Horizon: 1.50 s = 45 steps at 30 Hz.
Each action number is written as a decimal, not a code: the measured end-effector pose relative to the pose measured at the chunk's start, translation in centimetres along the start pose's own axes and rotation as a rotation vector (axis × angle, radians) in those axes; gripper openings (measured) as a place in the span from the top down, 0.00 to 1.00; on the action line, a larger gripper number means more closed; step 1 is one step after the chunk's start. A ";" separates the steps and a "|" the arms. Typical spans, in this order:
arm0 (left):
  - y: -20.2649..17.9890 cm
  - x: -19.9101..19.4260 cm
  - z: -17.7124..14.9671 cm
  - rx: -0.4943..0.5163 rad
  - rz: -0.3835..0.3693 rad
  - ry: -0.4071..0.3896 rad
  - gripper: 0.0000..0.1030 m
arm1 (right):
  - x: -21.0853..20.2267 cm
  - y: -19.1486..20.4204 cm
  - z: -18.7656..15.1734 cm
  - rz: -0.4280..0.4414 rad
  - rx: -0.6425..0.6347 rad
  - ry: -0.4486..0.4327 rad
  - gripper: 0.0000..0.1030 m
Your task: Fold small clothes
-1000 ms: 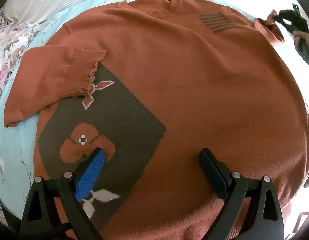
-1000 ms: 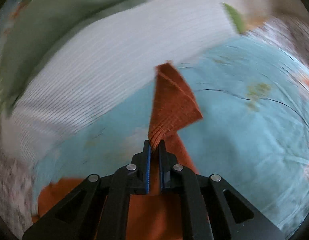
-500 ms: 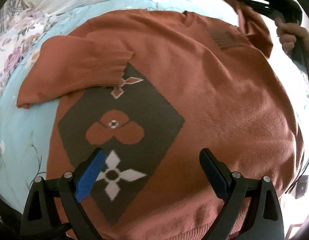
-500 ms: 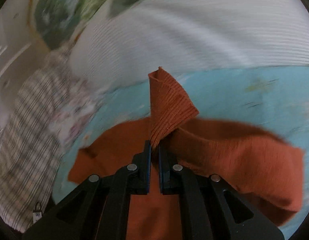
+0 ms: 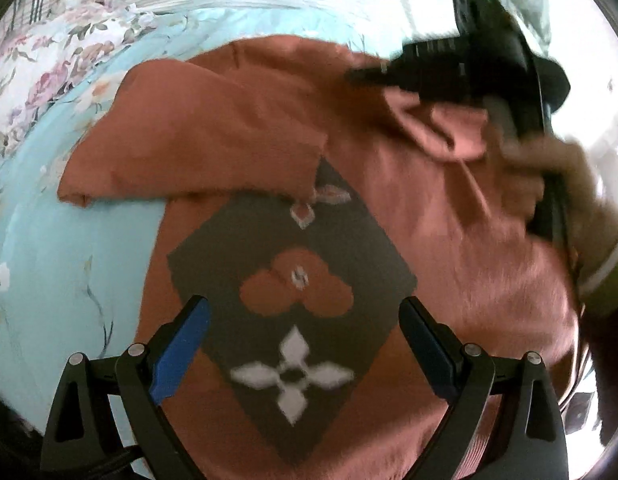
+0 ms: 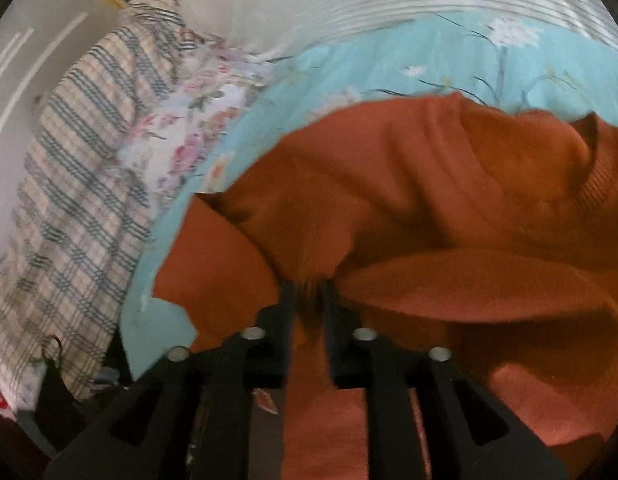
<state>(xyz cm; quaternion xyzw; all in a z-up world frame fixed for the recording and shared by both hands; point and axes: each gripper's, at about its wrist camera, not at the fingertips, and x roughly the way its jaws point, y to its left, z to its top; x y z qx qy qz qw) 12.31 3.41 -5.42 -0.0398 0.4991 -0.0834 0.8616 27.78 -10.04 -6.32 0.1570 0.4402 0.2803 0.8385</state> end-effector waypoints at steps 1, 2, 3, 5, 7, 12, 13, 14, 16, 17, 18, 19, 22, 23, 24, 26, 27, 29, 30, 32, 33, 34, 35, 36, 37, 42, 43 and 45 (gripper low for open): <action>0.3 0.1 0.7 -0.010 -0.006 -0.011 0.07 | -1.0 -0.4 -0.4 -0.003 0.016 -0.028 0.55; 0.6 0.3 1.6 -0.022 -0.018 -0.028 0.07 | -1.9 -0.6 -0.7 -0.008 0.028 -0.055 0.52; 0.8 0.6 2.4 -0.028 -0.027 -0.040 0.07 | -3.2 -1.0 -1.1 -0.022 0.042 -0.087 0.52; 1.0 1.5 4.3 -0.041 -0.050 -0.049 0.07 | -5.7 -1.8 -2.1 -0.047 0.072 -0.137 0.52; 1.0 2.7 6.4 -0.056 -0.090 -0.049 0.07 | -8.2 -2.8 -3.4 -0.071 0.118 -0.185 0.52; -0.3 7.6 10.6 -0.100 -0.174 0.005 0.07 | -13.1 -4.6 -7.1 -0.141 0.210 -0.262 0.45; -0.6 8.6 11.1 -0.103 -0.168 0.017 0.07 | -13.9 -5.0 -7.9 -0.154 0.224 -0.273 0.44; -0.7 10.0 11.7 -0.109 -0.144 0.033 0.08 | -14.7 -5.4 -8.6 -0.172 0.239 -0.288 0.44; -0.6 11.4 12.2 -0.120 -0.110 0.032 0.11 | -16.5 -6.2 -10.0 -0.211 0.270 -0.318 0.44; -0.5 11.6 12.6 -0.118 -0.098 0.005 0.19 | -17.4 -6.7 -10.5 -0.227 0.287 -0.334 0.43; -0.6 11.7 12.7 -0.106 -0.084 -0.015 0.26 | -18.2 -7.3 -10.9 -0.239 0.304 -0.350 0.43; -0.6 11.7 13.0 -0.087 -0.072 -0.027 0.54 | -19.0 -7.8 -11.0 -0.251 0.318 -0.362 0.43; 0.1 10.6 14.0 -0.080 -0.139 -0.048 0.95 | -21.4 -9.4 -10.8 -0.326 0.347 -0.384 0.43; 0.6 9.0 14.2 -0.074 -0.132 -0.115 0.95 | -22.0 -9.8 -10.6 -0.348 0.355 -0.392 0.43; 1.1 7.9 14.5 -0.063 -0.108 -0.157 0.95 | -22.5 -10.4 -10.2 -0.367 0.361 -0.397 0.43; 2.4 7.2 14.9 -0.065 -0.081 -0.192 0.95 | -22.6 -11.6 -9.0 -0.386 0.364 -0.388 0.43; 3.3 7.5 15.0 -0.078 -0.076 -0.183 0.95 | -22.3 -12.5 -8.4 -0.390 0.374 -0.375 0.43; 4.6 8.3 15.0 -0.109 -0.087 -0.148 0.95 | -21.1 -14.1 -7.2 -0.382 0.392 -0.334 0.43; 5.0 8.5 14.9 -0.120 -0.092 -0.147 0.95 | -20.3 -14.8 -6.6 -0.387 0.395 -0.311 0.43; 5.8 8.5 14.4 -0.145 -0.106 -0.151 0.95 | -18.5 -15.7 -5.5 -0.392 0.389 -0.268 0.43; 6.1 8.5 14.2 -0.163 -0.116 -0.152 0.95 | -17.5 -16.1 -4.9 -0.391 0.384 -0.246 0.43; 6.4 8.5 14.1 -0.181 -0.120 -0.157 0.95 | -16.6 -16.5 -4.5 -0.387 0.384 -0.231 0.43; 6.7 8.4 14.0 -0.190 -0.115 -0.164 0.95 | -16.1 -16.9 -4.4 -0.381 0.388 -0.220 0.43; 6.9 8.2 13.6 -0.194 -0.106 -0.171 0.95 | -15.5 -17.2 -4.2 -0.372 0.396 -0.212 0.43; 7.2 8.0 13.5 -0.201 -0.099 -0.180 0.95 | -14.9 -17.5 -4.1 -0.356 0.399 -0.207 0.43; 6.5 7.8 13.5 -0.182 -0.101 -0.188 0.95 | -14.6 -16.6 -3.8 -0.331 0.345 -0.191 0.87; 6.2 7.7 13.5 -0.168 -0.104 -0.191 0.95 | -15.6 -16.2 -3.7 -0.353 0.329 -0.214 0.88; 5.1 7.4 13.7 -0.137 -0.130 -0.198 0.95 | -18.3 -16.1 -3.6 -0.403 0.325 -0.268 0.92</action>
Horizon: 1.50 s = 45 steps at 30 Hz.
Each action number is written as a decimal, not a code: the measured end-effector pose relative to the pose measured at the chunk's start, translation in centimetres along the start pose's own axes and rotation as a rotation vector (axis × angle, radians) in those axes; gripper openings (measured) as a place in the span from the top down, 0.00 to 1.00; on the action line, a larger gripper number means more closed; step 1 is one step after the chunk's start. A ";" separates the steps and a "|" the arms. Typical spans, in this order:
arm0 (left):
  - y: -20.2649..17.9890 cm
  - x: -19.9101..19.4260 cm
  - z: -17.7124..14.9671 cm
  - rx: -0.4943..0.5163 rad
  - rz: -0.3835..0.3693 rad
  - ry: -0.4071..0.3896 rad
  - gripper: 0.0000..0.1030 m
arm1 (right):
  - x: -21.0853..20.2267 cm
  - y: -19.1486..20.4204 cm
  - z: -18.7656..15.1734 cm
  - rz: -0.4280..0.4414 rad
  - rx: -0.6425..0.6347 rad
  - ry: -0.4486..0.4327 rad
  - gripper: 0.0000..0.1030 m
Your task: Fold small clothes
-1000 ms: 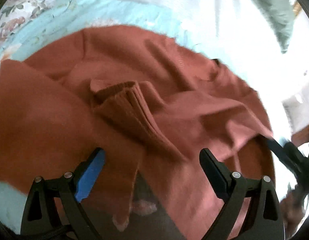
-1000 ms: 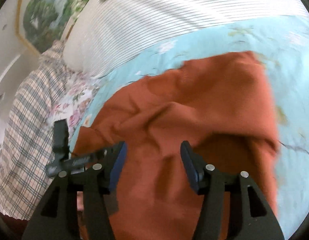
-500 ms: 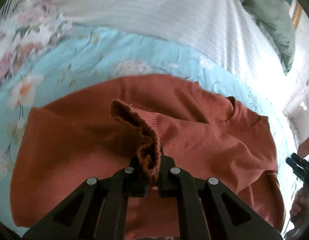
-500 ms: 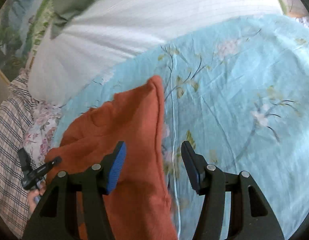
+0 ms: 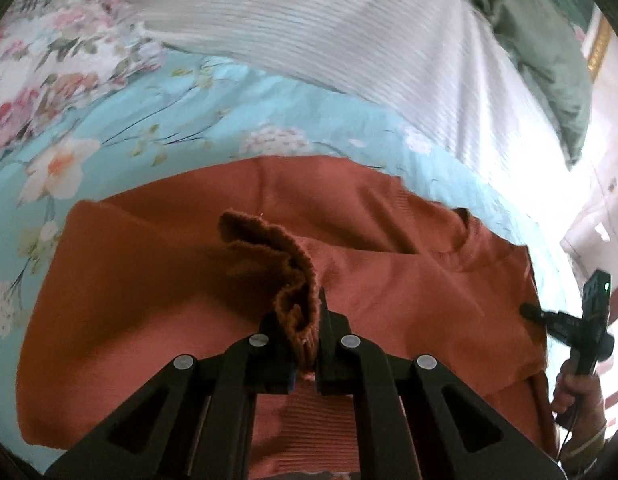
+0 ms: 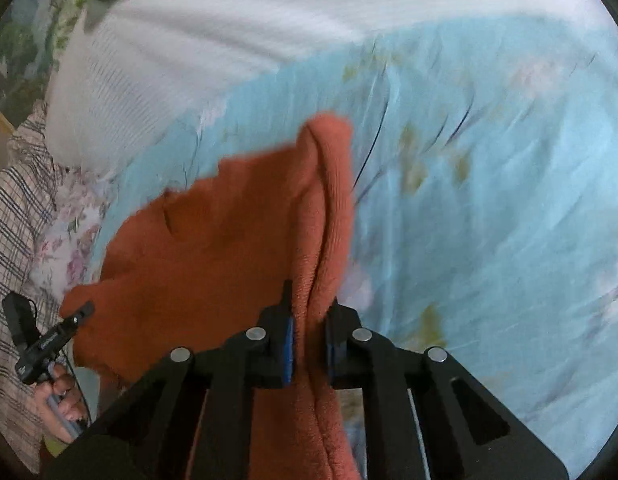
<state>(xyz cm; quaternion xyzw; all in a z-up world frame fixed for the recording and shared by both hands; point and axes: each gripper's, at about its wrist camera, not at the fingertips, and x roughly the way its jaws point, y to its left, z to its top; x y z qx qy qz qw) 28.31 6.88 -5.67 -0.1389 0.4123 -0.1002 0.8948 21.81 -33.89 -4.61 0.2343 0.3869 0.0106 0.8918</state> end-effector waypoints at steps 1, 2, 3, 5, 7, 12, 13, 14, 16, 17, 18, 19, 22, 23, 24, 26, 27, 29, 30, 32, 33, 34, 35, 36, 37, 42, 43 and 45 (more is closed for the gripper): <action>-0.5 -0.1 0.0 0.013 -0.018 -0.002 0.95 | -0.8 -0.7 0.5 -0.017 0.006 -0.016 0.92; -1.2 0.0 -0.1 0.029 -0.036 -0.001 0.95 | -1.0 -1.2 0.8 -0.027 0.016 -0.012 0.93; -2.1 0.2 -0.2 0.053 -0.051 0.005 0.95 | -0.8 -1.8 0.9 -0.040 0.027 0.004 0.93; -3.4 1.0 -0.5 0.088 -0.055 0.014 0.95 | 0.3 -1.9 0.6 -0.077 0.008 0.056 0.93; -4.4 2.0 -0.9 0.112 -0.055 0.027 0.95 | 1.3 -1.9 0.0 -0.122 -0.011 0.092 0.93; -4.1 3.5 -1.4 0.122 -0.040 0.071 0.95 | -1.8 -0.8 -1.1 -0.257 -0.009 -0.022 0.86; -3.9 3.5 -1.4 0.126 -0.040 0.072 0.95 | -2.5 0.1 -1.5 -0.217 -0.017 -0.047 0.83; -3.8 3.5 -1.4 0.128 -0.041 0.072 0.95 | -2.7 1.0 -2.0 -0.171 -0.035 -0.046 0.79; -3.8 3.5 -1.4 0.128 -0.044 0.074 0.95 | -1.2 2.6 -3.5 -0.065 -0.077 0.043 0.52; -3.8 3.6 -1.4 0.126 -0.043 0.076 0.95 | -0.3 2.9 -4.3 -0.048 -0.086 0.084 0.51; -3.9 3.6 -1.4 0.126 -0.040 0.077 0.95 | 0.4 2.8 -4.9 -0.076 -0.093 0.102 0.51; -3.9 3.5 -1.4 0.127 -0.037 0.077 0.94 | 0.8 2.4 -5.5 -0.122 -0.105 0.107 0.52; -3.0 2.3 -1.8 0.127 -0.022 0.067 0.88 | -0.7 0.3 -6.1 -0.111 -0.002 0.053 0.55; -2.2 1.6 -2.0 0.122 -0.018 0.066 0.84 | -1.5 0.1 -6.3 -0.117 0.020 0.037 0.55; -1.5 1.0 -2.1 0.118 -0.005 0.065 0.84 | -2.1 0.3 -6.4 -0.129 0.020 0.023 0.53; 0.2 -0.6 -2.5 0.114 0.045 0.052 0.86 | -3.2 1.6 -6.8 -0.127 0.019 -0.008 0.53; 0.9 -1.4 -2.7 0.110 0.059 0.048 0.86 | -3.8 2.0 -7.1 -0.094 0.023 -0.009 0.53; 2.2 -2.8 -3.2 0.096 0.059 0.049 0.86 | -5.0 2.9 -8.1 -0.043 0.025 -0.014 0.51; 2.4 -3.3 -3.6 0.097 0.054 0.054 0.84 | -5.1 3.8 -8.5 -0.027 0.019 -0.014 0.48; 2.1 -4.2 -4.4 0.129 0.043 0.070 0.64 | -5.7 5.1 -9.9 0.007 0.011 -0.006 0.44; 1.5 -4.3 -4.9 0.152 0.040 0.075 0.57 | -6.0 5.7 -10.8 0.028 0.013 0.003 0.42; 1.0 -4.5 -5.4 0.176 0.039 0.077 0.47 | -6.3 6.2 -11.5 0.046 0.016 0.013 0.41; 0.4 -4.6 -5.9 0.201 0.037 0.076 0.44 | -6.4 6.6 -12.4 0.068 0.023 0.028 0.41; -0.4 -4.6 -6.5 0.230 0.031 0.083 0.42 | -6.5 7.1 -13.0 0.079 0.030 0.039 0.39; -0.9 -4.3 -6.9 0.250 0.033 0.094 0.39 | -6.4 7.3 -13.7 0.087 0.036 0.052 0.38; -3.8 -1.7 -8.3 0.357 0.088 0.152 0.26 | -5.8 8.5 -15.5 0.112 0.062 0.098 0.38; -4.1 -1.2 -8.4 0.366 0.098 0.161 0.26 | -5.6 8.9 -15.8 0.116 0.066 0.104 0.38; -4.2 0.1 -8.6 0.379 0.141 0.177 0.31 | -5.5 9.3 -16.2 0.118 0.067 0.113 0.38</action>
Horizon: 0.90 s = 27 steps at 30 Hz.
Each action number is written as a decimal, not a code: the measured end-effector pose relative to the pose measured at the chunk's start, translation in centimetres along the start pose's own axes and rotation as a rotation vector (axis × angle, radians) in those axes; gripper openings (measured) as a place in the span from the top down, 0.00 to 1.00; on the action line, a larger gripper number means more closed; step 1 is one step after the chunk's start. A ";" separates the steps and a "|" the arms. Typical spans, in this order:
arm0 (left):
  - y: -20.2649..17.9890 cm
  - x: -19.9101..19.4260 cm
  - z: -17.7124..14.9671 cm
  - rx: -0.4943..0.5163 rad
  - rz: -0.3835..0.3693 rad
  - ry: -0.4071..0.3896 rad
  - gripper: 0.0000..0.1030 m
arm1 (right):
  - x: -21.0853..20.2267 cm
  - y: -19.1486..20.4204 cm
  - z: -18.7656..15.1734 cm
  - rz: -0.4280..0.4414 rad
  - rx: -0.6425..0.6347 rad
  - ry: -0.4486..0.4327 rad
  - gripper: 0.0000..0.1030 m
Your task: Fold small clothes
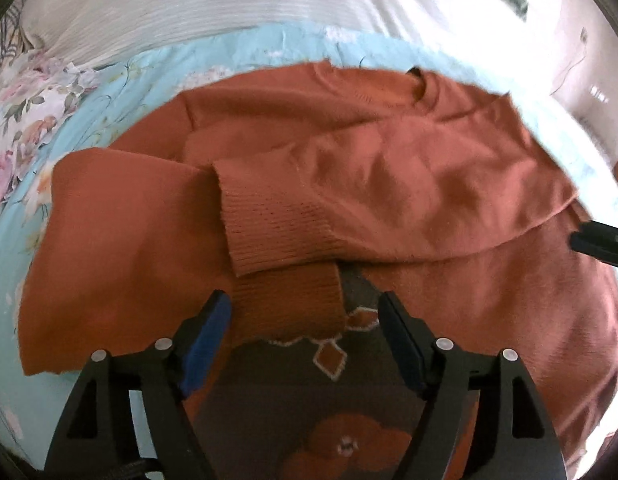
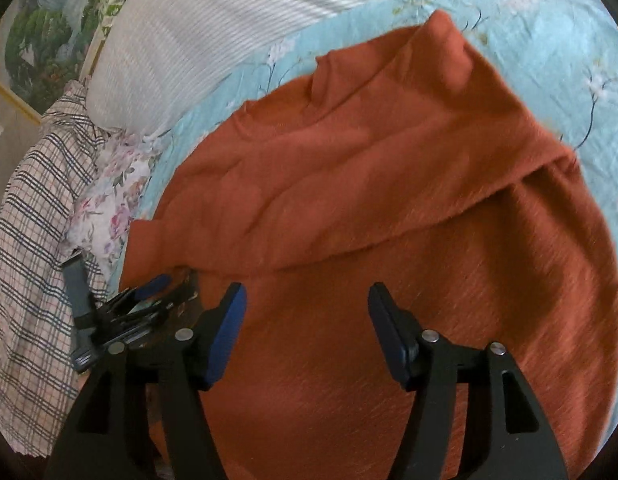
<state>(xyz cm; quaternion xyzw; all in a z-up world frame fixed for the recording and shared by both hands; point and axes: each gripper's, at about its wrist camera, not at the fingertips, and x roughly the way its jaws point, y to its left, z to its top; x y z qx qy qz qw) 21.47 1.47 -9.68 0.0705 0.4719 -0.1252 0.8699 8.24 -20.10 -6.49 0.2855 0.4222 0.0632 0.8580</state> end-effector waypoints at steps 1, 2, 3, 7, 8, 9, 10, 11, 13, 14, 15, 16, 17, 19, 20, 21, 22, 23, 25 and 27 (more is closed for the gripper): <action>0.1 0.6 0.0 -0.002 0.029 0.015 0.47 | 0.0 0.1 -0.2 0.001 -0.002 0.002 0.38; 0.7 0.8 0.1 -0.024 0.030 0.016 0.56 | -0.1 0.0 -0.1 0.002 -0.002 0.004 0.38; 1.7 0.4 0.0 -0.061 0.006 0.001 0.66 | -0.1 0.0 -0.2 0.000 -0.002 0.004 0.38; 6.1 -1.9 -0.2 -0.228 -0.064 -0.065 0.93 | -0.2 -0.2 -0.5 -0.005 0.005 0.001 0.38; 7.1 -2.9 -0.3 -0.257 -0.065 -0.089 0.93 | -0.2 -0.2 -0.6 -0.006 0.008 -0.001 0.38; 8.2 -4.1 -0.5 -0.289 -0.066 -0.119 0.93 | -0.3 -0.2 -0.6 -0.005 0.011 -0.004 0.38; 9.0 -5.1 -0.7 -0.314 -0.073 -0.144 0.93 | -0.4 -0.1 -0.7 -0.002 0.012 -0.006 0.38; 9.9 -6.3 -0.8 -0.345 -0.085 -0.175 0.93 | -0.5 -0.1 -0.7 0.000 0.011 -0.009 0.38; 10.9 -8.2 -0.6 -0.374 -0.094 -0.226 0.93 | -0.8 0.0 -0.7 0.004 0.010 -0.017 0.38; 11.3 -9.2 -0.5 -0.388 -0.104 -0.255 0.93 | -0.9 0.0 -0.6 0.006 0.010 -0.019 0.38; 11.2 -10.2 0.1 -0.396 -0.114 -0.275 0.93 | -1.1 0.1 -0.6 0.009 0.011 -0.024 0.38; 11.2 -10.9 0.5 -0.403 -0.129 -0.295 0.93 | -1.2 0.1 -0.6 0.013 0.011 -0.029 0.38; 11.0 -11.7 0.9 -0.401 -0.152 -0.314 0.93 | -1.4 0.0 -0.5 0.015 0.012 -0.036 0.38; 10.0 -12.4 2.1 -0.381 -0.188 -0.339 0.93 | -1.8 -0.1 -0.3 0.016 0.016 -0.049 0.38; 9.1 -12.4 2.9 -0.364 -0.202 -0.347 0.93 | -2.0 -0.3 -0.3 0.016 0.020 -0.057 0.38; 8.3 -12.4 3.7 -0.347 -0.215 -0.351 0.93 | -2.2 -0.5 -0.2 0.015 0.024 -0.066 0.38; 7.0 -12.1 4.4 -0.326 -0.229 -0.350 0.93 | -2.5 -0.8 -0.1 0.013 0.030 -0.075 0.38; 5.6 -11.5 5.3 -0.305 -0.243 -0.348 0.93 | -2.7 -1.1 0.0 0.013 0.035 -0.082 0.38; 3.3 -10.4 6.5 -0.267 -0.267 -0.344 0.93 | -3.4 -2.0 0.2 0.008 0.051 -0.101 0.38; 0.3 -8.7 7.9 -0.232 -0.314 -0.330 0.93 | -4.0 -2.9 0.5 -0.003 0.070 -0.117 0.38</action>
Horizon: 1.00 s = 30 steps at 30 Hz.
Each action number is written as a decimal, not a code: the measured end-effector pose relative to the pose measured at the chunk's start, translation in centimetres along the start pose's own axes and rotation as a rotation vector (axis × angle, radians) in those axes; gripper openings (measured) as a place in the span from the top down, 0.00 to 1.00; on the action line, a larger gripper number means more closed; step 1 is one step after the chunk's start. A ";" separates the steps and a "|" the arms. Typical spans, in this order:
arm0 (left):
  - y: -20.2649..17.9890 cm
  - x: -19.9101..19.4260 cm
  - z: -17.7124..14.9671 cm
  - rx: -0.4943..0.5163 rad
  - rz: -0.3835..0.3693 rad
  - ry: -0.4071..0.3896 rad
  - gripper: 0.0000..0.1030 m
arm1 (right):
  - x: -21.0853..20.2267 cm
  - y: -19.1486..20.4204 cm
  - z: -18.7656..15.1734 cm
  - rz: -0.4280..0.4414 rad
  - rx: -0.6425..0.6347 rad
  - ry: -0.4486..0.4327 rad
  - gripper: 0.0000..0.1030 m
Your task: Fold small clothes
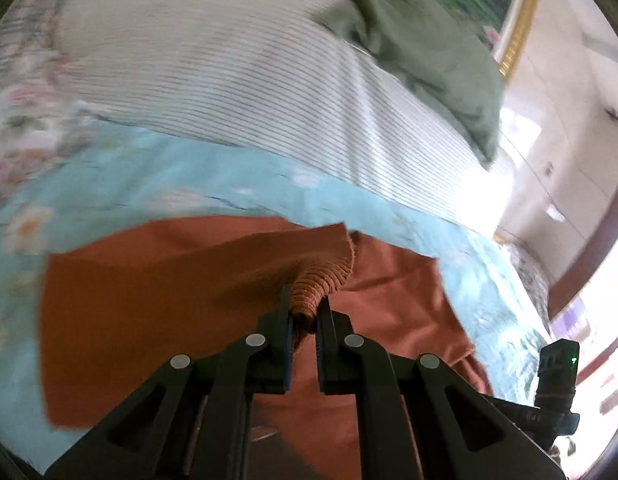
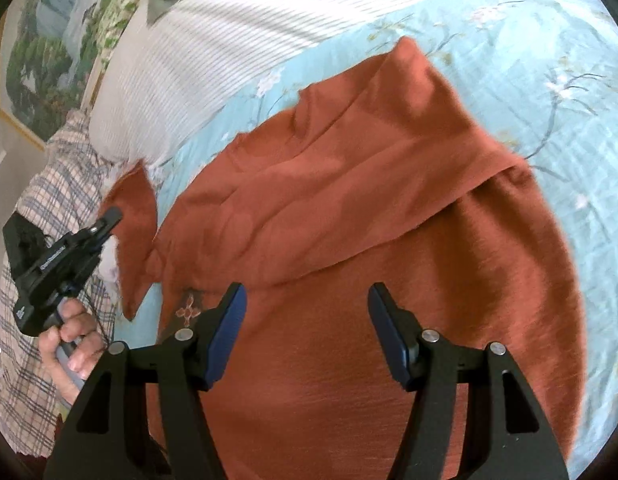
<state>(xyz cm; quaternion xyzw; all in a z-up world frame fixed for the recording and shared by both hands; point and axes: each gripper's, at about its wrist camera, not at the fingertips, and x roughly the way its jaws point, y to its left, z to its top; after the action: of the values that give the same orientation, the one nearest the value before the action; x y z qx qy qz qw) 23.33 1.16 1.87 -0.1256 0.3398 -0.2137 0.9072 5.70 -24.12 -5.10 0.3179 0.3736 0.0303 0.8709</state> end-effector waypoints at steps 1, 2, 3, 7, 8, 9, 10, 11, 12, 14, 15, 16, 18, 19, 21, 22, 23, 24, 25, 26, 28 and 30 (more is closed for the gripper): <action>-1.1 1.4 -0.1 0.010 -0.023 0.012 0.93 | -0.3 -0.4 0.2 -0.005 0.010 -0.008 0.38; -2.3 2.9 -0.3 0.027 -0.043 0.025 0.93 | -0.5 -0.9 0.4 -0.011 0.019 -0.015 0.38; -3.4 4.3 -0.7 0.044 -0.056 0.039 0.93 | -0.7 -1.4 0.6 -0.018 0.029 -0.023 0.38; -7.2 9.9 -2.5 0.106 -0.076 0.109 0.93 | -1.3 -2.5 1.2 -0.030 0.056 -0.043 0.38; -7.8 11.4 -3.2 0.119 -0.068 0.136 0.92 | -1.3 -2.6 1.4 -0.031 0.059 -0.045 0.38; -8.1 12.7 -3.6 0.127 -0.062 0.161 0.92 | -1.2 -2.5 1.5 -0.033 0.060 -0.046 0.38; -8.3 13.8 -4.1 0.136 -0.056 0.189 0.90 | -1.1 -2.5 1.7 -0.032 0.060 -0.046 0.38; -8.4 14.6 -4.7 0.143 -0.048 0.215 0.86 | -1.0 -2.5 1.9 -0.029 0.058 -0.044 0.38; -8.4 15.1 -5.4 0.150 -0.038 0.249 0.84 | -0.7 -2.3 2.0 -0.024 0.053 -0.041 0.38; -8.2 14.6 -6.0 0.150 -0.047 0.262 0.73 | 0.0 -1.8 2.4 -0.015 0.041 -0.032 0.38; -8.0 13.8 -6.3 0.154 -0.049 0.255 0.67 | 0.5 -1.6 2.6 -0.007 0.034 -0.025 0.38; -7.9 12.6 -6.5 0.163 -0.037 0.238 0.56 | 1.1 -1.4 2.9 0.002 0.030 -0.019 0.38; -7.2 10.2 -6.9 0.173 -0.011 0.194 0.48 | 2.3 -1.0 3.5 0.017 0.027 -0.005 0.38; -6.3 8.7 -7.0 0.167 0.001 0.178 0.47 | 2.9 -0.8 3.8 0.023 0.027 0.001 0.38; -4.0 6.1 -7.2 0.132 0.027 0.159 0.47 | 4.2 -0.1 4.5 0.036 0.019 0.010 0.38; -2.9 4.8 -7.2 0.116 0.044 0.149 0.47 | 4.9 0.2 4.9 0.036 0.010 0.014 0.38; -1.3 3.3 -7.5 0.093 0.079 0.136 0.47 | 5.5 0.5 5.2 0.035 0.003 0.018 0.38; 0.2 2.3 -7.5 0.070 0.113 0.129 0.47 | 6.3 0.8 5.5 0.035 -0.003 0.026 0.38; 1.7 1.3 -7.5 0.045 0.145 0.123 0.47 | 7.2 1.0 5.9 0.031 -0.008 0.035 0.38; 3.3 0.3 -7.7 0.017 0.174 0.117 0.47 | 8.0 1.1 6.1 0.025 -0.012 0.045 0.38; 6.9 -1.3 -8.0 -0.040 0.240 0.118 0.48 | 9.6 1.2 6.4 0.012 -0.015 0.067 0.38; 9.7 -1.8 -8.4 -0.071 0.300 0.136 0.49 | 10.9 1.5 6.7 0.004 -0.026 0.088 0.38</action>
<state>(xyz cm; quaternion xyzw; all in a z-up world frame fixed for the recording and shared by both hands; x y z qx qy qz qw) 19.42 9.83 -6.97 -0.0906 0.4229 -0.0715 0.8988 18.25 -23.31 -7.63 0.3055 0.4104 0.0507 0.8577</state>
